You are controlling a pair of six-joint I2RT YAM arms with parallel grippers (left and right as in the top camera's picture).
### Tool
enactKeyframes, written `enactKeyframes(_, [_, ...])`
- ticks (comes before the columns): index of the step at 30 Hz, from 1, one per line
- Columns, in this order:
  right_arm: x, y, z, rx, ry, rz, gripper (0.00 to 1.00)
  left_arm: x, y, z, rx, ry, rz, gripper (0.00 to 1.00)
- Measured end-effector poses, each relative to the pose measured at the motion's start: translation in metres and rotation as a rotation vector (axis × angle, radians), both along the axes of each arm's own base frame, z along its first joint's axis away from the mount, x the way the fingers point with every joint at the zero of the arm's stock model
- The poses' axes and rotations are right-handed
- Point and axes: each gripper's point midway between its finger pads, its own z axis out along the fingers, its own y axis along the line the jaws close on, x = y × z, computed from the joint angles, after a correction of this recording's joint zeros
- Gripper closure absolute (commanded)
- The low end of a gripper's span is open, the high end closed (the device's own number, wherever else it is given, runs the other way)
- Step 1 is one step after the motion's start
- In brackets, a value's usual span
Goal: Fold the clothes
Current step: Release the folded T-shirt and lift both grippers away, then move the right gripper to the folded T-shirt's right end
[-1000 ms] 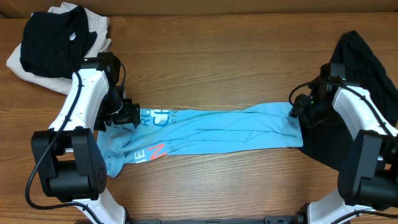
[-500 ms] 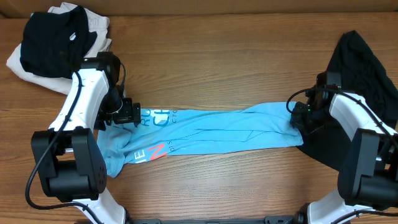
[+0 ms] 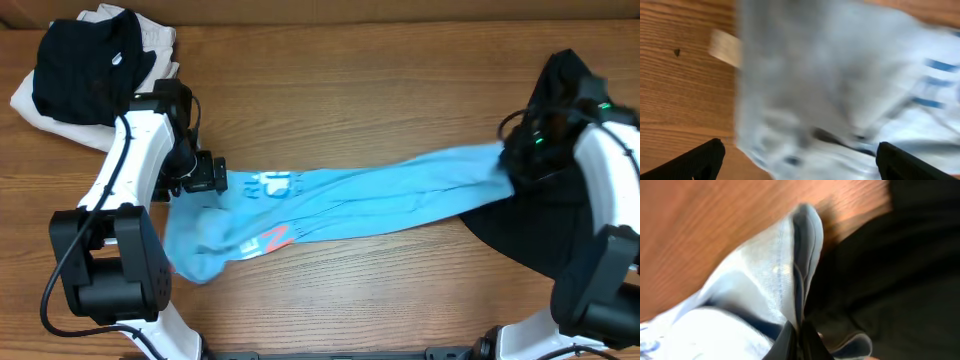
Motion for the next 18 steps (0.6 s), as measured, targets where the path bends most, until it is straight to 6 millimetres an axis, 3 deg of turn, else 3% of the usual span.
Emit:
enactKeyframes(5, [0.01,-0.017,0.037,-0.004,-0.076,-0.004,0.96,0.008,0.014,0.012,-0.005,-0.03,0.049,0.0])
enactKeyframes(10, [0.007,-0.004,0.045,0.006,-0.068,0.058,0.96,0.039,0.027,0.049,-0.035,-0.156,0.101,0.0])
enactKeyframes(13, [0.002,0.019,0.043,0.018,-0.039,0.135,0.96,0.054,0.031,0.066,-0.059,-0.221,0.118,0.0])
enactKeyframes(18, [0.0,0.076,0.043,0.022,-0.026,0.305,0.96,0.054,0.029,0.069,-0.082,-0.229,0.123,0.0])
